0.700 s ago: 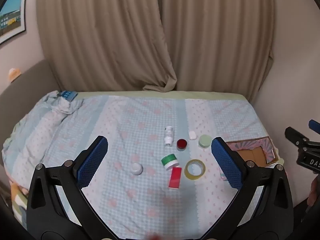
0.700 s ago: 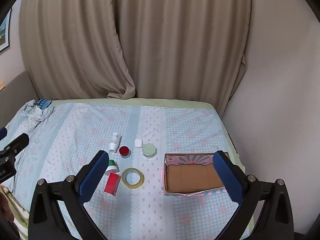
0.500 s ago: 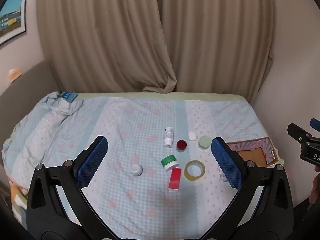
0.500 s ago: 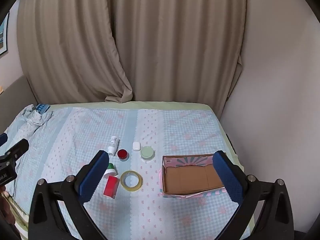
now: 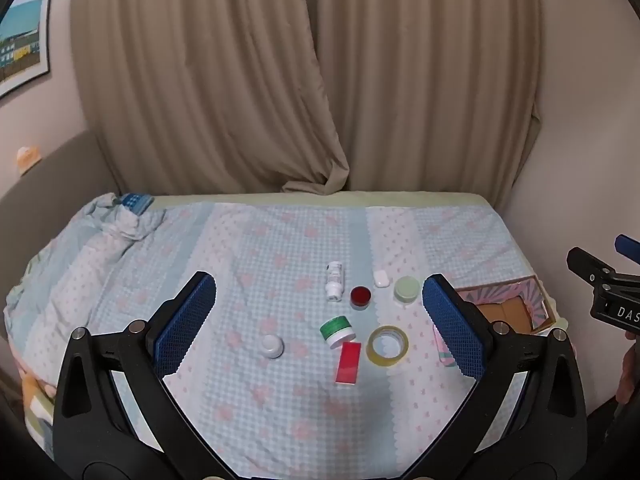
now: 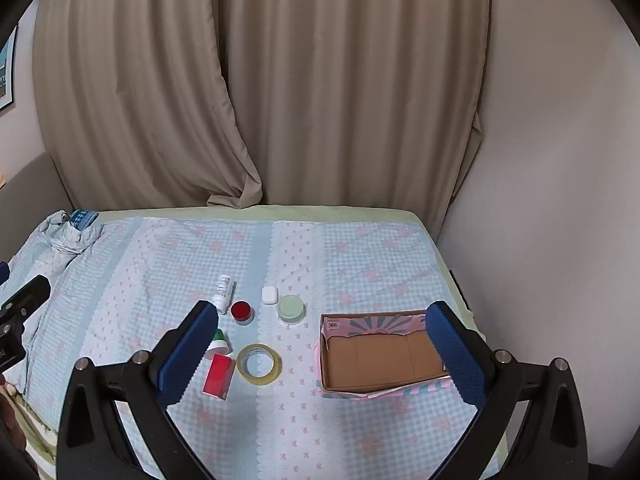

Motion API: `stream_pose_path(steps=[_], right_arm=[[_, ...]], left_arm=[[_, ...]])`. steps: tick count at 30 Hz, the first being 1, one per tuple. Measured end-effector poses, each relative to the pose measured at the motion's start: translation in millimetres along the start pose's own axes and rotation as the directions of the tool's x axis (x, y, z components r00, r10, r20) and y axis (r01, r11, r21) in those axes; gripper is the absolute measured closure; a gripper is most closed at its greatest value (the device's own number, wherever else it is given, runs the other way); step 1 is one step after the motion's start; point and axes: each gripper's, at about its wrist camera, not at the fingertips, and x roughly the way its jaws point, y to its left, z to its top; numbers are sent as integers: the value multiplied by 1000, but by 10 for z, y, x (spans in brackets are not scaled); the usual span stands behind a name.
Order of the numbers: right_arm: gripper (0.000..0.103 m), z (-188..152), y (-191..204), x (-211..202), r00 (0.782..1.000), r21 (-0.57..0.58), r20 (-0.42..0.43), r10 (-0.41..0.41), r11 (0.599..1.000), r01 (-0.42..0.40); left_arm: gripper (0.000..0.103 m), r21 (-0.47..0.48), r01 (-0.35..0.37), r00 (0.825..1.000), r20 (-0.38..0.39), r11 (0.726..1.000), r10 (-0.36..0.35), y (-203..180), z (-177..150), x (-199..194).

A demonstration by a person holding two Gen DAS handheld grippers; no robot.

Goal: Organize rigid objects

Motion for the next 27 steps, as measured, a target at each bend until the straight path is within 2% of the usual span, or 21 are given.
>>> stream_pose_path(steps=[7, 11, 27], right_arm=[[0, 81, -24, 72, 1000, 3, -1, -3, 1000, 3], [0, -17, 0, -6, 1000, 4, 13, -2, 1000, 2], [0, 16, 3, 68, 1000, 18, 11, -4, 1000, 3]], left_arm=[[0, 5, -4, 1000, 4, 1000, 4, -12, -38, -25], [0, 9, -7, 1000, 7, 1000, 7, -13, -29, -38], [0, 16, -15, 1000, 10, 1000, 15, -49, -59, -29]])
